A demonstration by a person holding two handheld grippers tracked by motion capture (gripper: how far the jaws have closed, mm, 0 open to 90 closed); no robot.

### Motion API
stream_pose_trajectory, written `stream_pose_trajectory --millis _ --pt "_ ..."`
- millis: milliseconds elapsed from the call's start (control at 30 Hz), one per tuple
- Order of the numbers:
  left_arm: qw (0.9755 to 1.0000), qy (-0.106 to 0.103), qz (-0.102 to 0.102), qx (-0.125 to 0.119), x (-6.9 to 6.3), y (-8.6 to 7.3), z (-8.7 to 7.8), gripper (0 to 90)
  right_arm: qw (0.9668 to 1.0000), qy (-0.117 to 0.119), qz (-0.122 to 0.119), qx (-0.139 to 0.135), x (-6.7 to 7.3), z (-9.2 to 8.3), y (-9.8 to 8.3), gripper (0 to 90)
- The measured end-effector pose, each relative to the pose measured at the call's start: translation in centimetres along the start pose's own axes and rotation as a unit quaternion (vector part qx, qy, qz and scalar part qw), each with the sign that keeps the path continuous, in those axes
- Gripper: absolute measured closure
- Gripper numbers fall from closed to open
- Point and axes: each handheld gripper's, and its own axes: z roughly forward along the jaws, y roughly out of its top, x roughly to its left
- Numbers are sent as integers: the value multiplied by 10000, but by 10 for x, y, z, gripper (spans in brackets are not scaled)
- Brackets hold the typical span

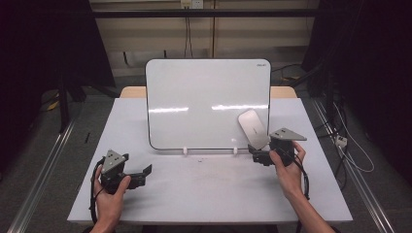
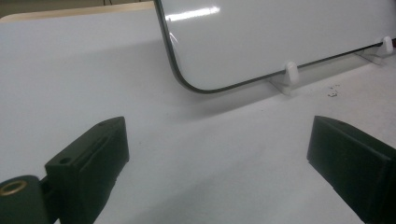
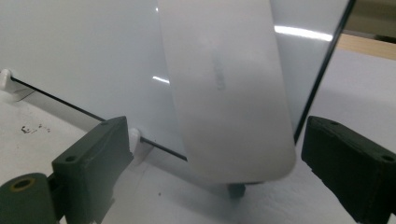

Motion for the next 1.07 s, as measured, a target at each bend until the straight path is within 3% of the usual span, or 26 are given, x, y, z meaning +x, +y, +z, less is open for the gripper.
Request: stream_pose_trajectory --millis 333,767,867,1067 --pt "10000 59 -33 -29 0 0 -1 55 9999 -165 -40 -8 -6 -21 -19 91" --pt "9999 60 6 -137 -1 -2 -7 54 9992 -235 221 -222 -10 -41 -50 93" --pt "9999 44 70 -81 -1 -2 -7 54 9990 -289 182 -290 -10 -43 -53 89" --pt "9999 24 -2 -166 -1 -1 -8 54 9985 -301 272 -373 -12 -42 -53 89"
